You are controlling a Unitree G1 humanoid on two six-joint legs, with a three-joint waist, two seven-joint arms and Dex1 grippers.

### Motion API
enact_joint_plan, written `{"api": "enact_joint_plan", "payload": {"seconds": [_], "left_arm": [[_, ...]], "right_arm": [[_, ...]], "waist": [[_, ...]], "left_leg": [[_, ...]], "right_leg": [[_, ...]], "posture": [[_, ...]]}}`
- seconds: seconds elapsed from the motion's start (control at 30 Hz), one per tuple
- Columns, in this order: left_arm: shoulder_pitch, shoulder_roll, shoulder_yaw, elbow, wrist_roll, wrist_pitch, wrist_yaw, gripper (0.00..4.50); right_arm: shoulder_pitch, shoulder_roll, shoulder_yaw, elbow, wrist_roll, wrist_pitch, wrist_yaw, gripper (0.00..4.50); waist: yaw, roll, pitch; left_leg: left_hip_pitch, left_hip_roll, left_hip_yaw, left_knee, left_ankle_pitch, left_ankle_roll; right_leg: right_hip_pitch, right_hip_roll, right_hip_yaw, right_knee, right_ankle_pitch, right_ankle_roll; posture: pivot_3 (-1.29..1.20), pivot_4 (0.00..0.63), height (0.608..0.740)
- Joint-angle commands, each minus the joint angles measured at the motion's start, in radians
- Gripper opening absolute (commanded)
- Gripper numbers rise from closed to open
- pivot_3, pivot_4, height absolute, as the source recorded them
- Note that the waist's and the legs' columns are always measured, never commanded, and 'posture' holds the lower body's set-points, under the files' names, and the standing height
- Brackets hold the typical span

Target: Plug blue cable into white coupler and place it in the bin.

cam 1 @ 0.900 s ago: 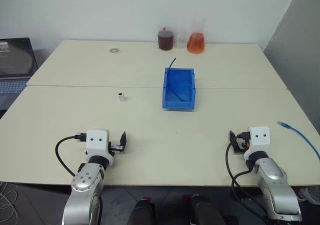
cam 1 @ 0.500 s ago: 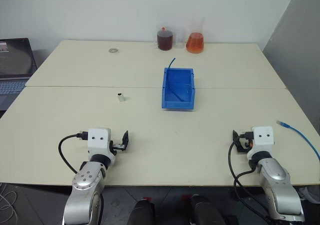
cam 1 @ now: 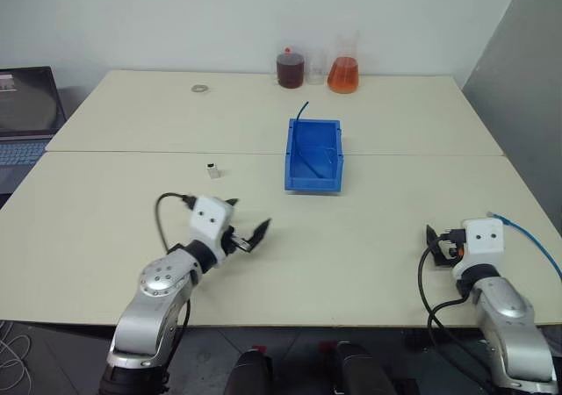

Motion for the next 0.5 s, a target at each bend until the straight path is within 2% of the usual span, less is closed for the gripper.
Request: {"api": "enact_joint_plan", "payload": {"seconds": [0.03, 0.23, 0.33, 0.5], "left_arm": [[-0.116, 0.023, -0.112, 0.037, -0.008, -0.060, -0.158, 4.50], [-0.321, -0.013, -0.244, 0.253, 0.009, -0.178, -0.350, 4.50], [-0.394, -0.059, -0.273, 0.325, -0.008, -0.203, -0.406, 4.50], [-0.473, -0.141, -0.302, 0.389, -0.044, -0.173, -0.475, 4.50]], "right_arm": [[-0.051, -0.115, -0.112, 0.080, 0.038, -0.042, 0.082, 4.22], [-0.162, -0.359, -0.176, 0.424, 0.141, -0.116, 0.391, 4.22], [-0.255, -0.493, -0.155, 0.713, 0.127, -0.191, 0.521, 4.22], [-0.478, -0.633, -0.047, 1.173, 0.055, -0.328, 0.706, 4.22]], "waist": [[0.000, 0.000, 0.000], [-0.003, 0.000, 0.000], [-0.006, 0.000, 0.001], [-0.008, 0.000, 0.001]], "left_leg": [[0.000, 0.000, 0.000, 0.000, 0.000, 0.000], [0.001, -0.002, 0.000, 0.000, 0.000, 0.000], [0.002, -0.003, 0.001, 0.000, -0.001, 0.002], [0.002, -0.005, 0.002, 0.000, -0.001, 0.002]], "right_leg": [[0.000, 0.000, 0.001, 0.000, 0.000, 0.000], [0.002, 0.000, 0.001, 0.000, 0.000, 0.001], [0.002, 0.000, 0.003, -0.001, 0.001, 0.001], [0.002, -0.001, 0.006, -0.002, 0.001, 0.002]], "posture": [[0.00, 0.150, 0.740], [0.00, 0.150, 0.740], [0.00, 0.150, 0.740], [0.00, 0.150, 0.740]]}}
